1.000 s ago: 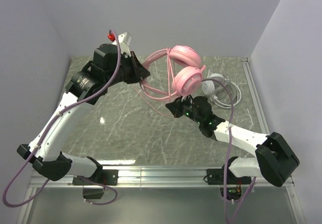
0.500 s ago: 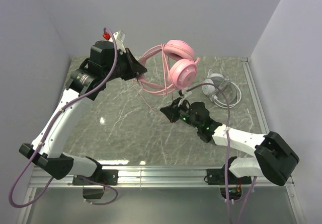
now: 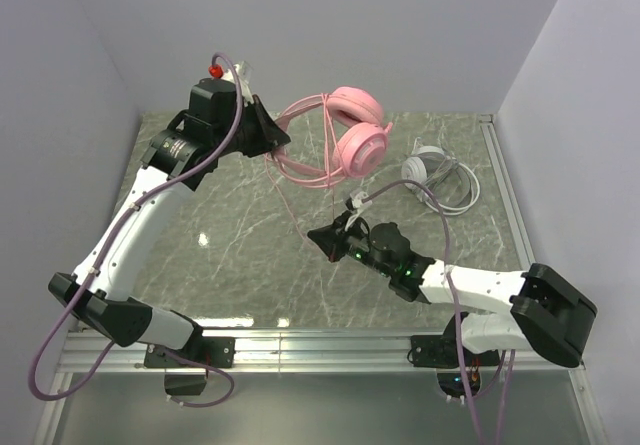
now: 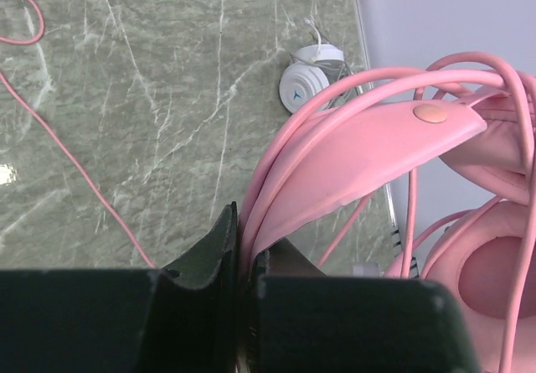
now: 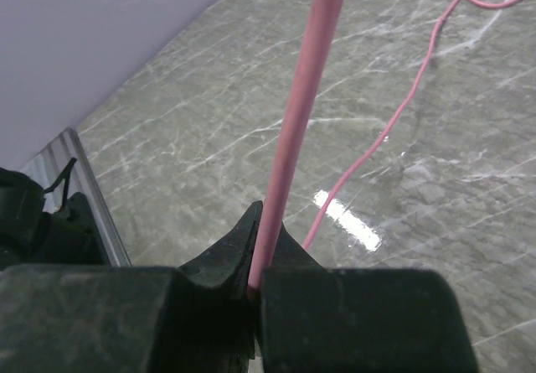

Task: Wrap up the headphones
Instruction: Wrap the headphone cable with the right arm

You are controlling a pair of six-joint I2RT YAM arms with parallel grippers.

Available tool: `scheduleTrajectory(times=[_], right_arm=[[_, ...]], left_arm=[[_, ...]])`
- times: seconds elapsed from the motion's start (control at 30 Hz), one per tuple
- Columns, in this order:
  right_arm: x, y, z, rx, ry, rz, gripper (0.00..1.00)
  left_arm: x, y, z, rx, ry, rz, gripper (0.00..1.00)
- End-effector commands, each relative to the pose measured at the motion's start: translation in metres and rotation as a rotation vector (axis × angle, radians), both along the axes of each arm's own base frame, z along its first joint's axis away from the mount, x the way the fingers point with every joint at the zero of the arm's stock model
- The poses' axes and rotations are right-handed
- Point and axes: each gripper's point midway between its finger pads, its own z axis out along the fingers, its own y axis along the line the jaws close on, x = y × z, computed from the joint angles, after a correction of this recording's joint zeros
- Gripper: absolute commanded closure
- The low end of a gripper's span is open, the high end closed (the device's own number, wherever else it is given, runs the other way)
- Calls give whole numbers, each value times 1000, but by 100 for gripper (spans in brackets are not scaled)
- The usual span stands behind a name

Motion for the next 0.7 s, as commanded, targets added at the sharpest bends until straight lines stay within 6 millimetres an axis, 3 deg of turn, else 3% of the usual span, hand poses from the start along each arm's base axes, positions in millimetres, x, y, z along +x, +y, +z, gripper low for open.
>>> scheduleTrajectory(times=[0.0, 0.17, 0.33, 0.67], right_arm=[[-32, -1, -30, -65, 43, 84, 100], [-51, 3, -25, -56, 8, 141, 99], [-56, 1, -17, -32, -19, 145, 99], [-61, -15, 23, 75, -121, 127, 93]], left_arm=[[21, 15, 126, -263, -372, 136, 100], [20, 17, 123, -255, -377, 139, 100], [18, 18, 118, -249, -379, 138, 100], [9, 21, 112, -204, -398, 111, 100]])
